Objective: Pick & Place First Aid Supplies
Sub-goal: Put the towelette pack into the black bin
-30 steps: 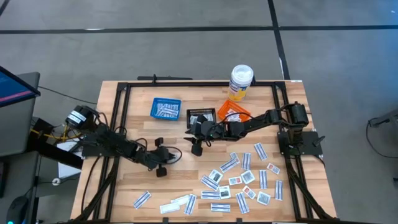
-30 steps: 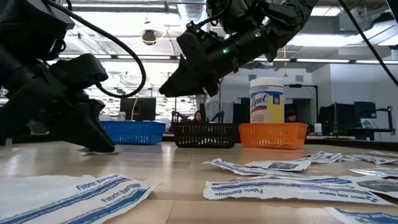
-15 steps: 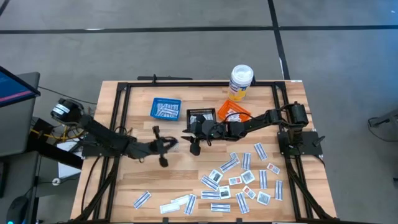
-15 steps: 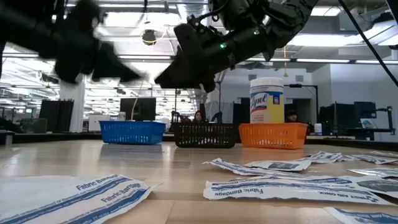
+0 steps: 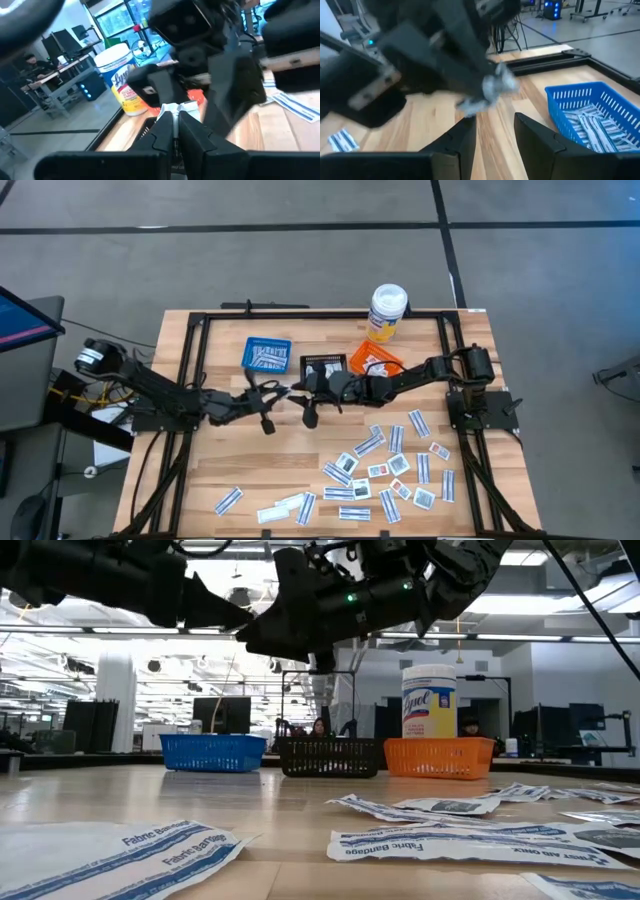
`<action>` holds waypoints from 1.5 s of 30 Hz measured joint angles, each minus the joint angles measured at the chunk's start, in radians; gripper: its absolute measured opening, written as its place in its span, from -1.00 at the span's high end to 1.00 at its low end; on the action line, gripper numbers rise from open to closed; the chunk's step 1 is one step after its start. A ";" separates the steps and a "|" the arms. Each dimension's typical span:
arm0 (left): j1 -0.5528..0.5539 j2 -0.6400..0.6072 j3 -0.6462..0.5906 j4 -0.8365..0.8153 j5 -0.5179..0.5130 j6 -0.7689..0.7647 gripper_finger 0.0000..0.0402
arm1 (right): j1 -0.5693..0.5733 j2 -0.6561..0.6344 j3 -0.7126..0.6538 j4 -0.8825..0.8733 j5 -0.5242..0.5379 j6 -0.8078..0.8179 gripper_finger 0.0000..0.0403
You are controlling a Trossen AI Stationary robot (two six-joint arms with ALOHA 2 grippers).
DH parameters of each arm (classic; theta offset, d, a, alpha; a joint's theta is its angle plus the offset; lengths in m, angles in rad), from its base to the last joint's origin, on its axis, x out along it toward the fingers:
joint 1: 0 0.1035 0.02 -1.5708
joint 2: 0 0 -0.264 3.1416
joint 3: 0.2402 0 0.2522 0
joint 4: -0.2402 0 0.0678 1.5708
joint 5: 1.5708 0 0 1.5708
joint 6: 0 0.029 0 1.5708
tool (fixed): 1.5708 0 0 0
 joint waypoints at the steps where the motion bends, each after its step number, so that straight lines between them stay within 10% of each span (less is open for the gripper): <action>1: 0.000 0.010 0.000 0.008 0.001 0.000 0.88 | 0.000 0.000 0.000 0.007 0.003 0.006 0.37; 45: 0.000 0.044 0.000 0.035 -0.035 0.008 0.89 | 0.003 -0.001 0.000 0.011 0.048 0.028 0.37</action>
